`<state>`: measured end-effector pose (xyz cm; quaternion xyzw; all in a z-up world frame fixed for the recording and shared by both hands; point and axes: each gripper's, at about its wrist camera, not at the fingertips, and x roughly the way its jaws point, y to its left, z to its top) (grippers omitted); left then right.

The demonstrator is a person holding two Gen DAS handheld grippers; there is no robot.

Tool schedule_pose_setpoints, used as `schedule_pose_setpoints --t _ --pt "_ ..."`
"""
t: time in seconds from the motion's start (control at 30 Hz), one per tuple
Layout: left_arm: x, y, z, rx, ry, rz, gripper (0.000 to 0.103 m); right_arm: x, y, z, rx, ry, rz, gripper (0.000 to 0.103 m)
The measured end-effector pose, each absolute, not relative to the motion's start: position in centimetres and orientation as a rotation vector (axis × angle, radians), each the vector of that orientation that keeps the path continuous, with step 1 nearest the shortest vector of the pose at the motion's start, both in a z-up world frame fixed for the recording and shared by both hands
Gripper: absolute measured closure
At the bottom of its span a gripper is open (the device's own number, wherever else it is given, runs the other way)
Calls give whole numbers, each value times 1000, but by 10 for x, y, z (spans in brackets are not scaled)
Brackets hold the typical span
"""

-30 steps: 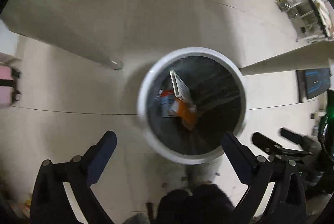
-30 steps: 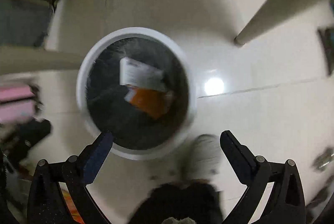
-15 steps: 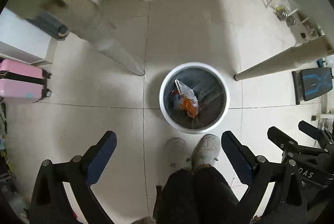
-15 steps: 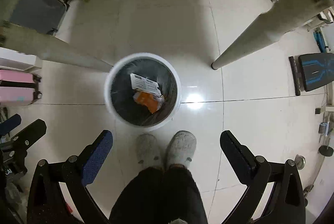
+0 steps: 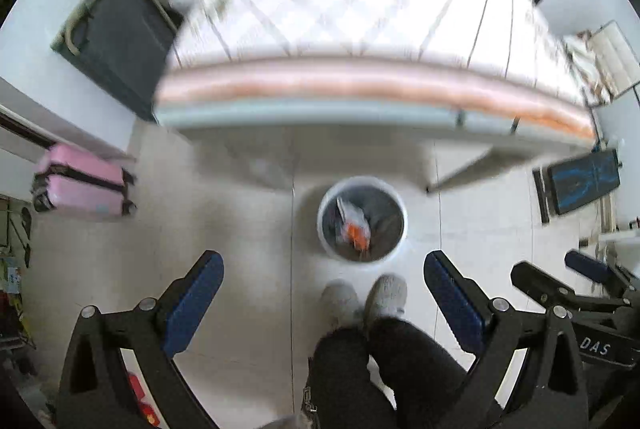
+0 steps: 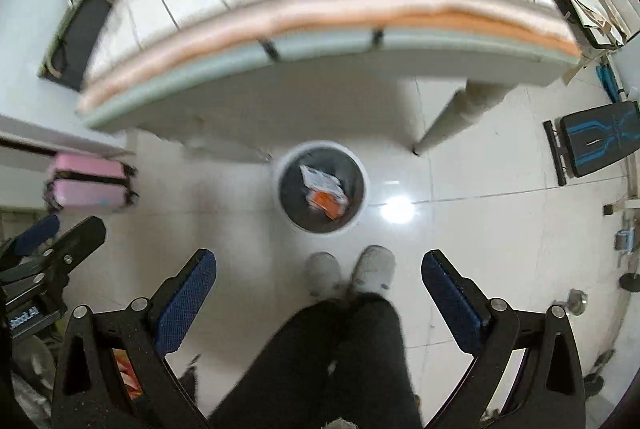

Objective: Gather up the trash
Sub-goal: 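Move both tools back from the bin toward the table, then grasp the cream medicine box with the left tool while the right tool grasps the blue plastic bag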

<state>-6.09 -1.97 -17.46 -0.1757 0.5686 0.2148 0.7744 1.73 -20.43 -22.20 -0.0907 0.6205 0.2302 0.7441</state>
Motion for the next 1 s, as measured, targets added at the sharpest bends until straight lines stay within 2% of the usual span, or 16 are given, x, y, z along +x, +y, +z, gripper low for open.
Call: schedule_pose_setpoints --t 0.3,0.5,0.67,0.8,1.0 --pt "16 27 -90 -312 1052 631 0 101 -172 -116 -105 1233 550 0" --pt "115 56 -84 -259 1048 680 0 212 -147 -83 -131 1206 553 0" --pt "215 72 -101 -107 1121 665 0 334 -120 -96 -160 1237 560 0" --pt "302 79 -135 117 1223 549 0 428 -106 -120 -198 1273 530 0" --pt "389 71 -192 464 1349 256 1 532 -104 -167 -184 1381 459 0"
